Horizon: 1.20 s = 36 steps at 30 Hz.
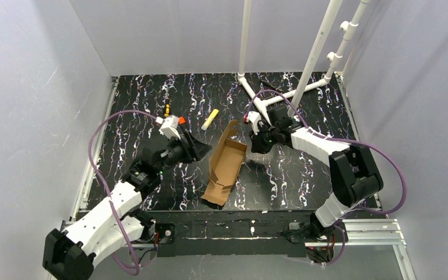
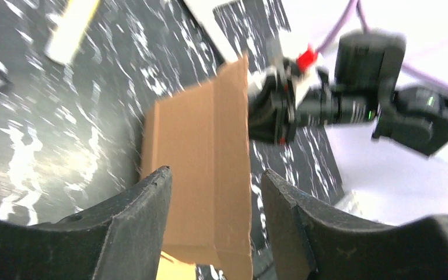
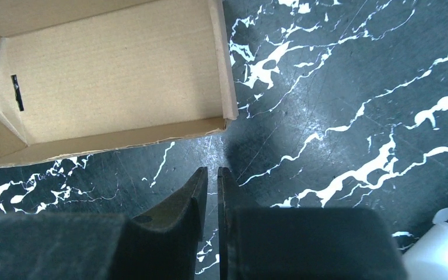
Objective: Fold the paper box
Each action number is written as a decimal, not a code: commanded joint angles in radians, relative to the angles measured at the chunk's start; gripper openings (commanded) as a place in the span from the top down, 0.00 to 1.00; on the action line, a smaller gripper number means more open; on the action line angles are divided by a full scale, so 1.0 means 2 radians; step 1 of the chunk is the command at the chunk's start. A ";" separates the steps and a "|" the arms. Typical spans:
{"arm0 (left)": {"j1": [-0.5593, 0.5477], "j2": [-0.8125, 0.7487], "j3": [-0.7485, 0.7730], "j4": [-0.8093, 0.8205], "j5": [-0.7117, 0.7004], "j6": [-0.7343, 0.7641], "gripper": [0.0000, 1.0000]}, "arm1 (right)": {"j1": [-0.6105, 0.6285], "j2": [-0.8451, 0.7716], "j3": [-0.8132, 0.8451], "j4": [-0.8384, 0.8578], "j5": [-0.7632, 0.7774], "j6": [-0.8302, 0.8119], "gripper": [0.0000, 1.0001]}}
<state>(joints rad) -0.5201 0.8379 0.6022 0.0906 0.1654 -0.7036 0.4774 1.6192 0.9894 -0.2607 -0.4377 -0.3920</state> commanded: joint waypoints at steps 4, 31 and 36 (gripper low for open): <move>0.122 0.037 0.038 -0.053 0.031 0.033 0.65 | -0.001 0.021 0.005 0.019 -0.001 0.047 0.84; 0.011 0.486 0.198 0.047 0.059 0.032 1.00 | 0.077 0.034 -0.013 0.110 0.199 0.256 0.98; -0.012 0.504 0.211 0.047 0.069 0.025 1.00 | 0.113 0.057 0.012 0.099 0.241 0.235 0.99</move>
<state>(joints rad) -0.5076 1.8309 0.9718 0.1825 0.2741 -0.6529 0.6487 1.7020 0.9543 -0.0803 -0.0475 0.0982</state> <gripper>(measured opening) 0.007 0.031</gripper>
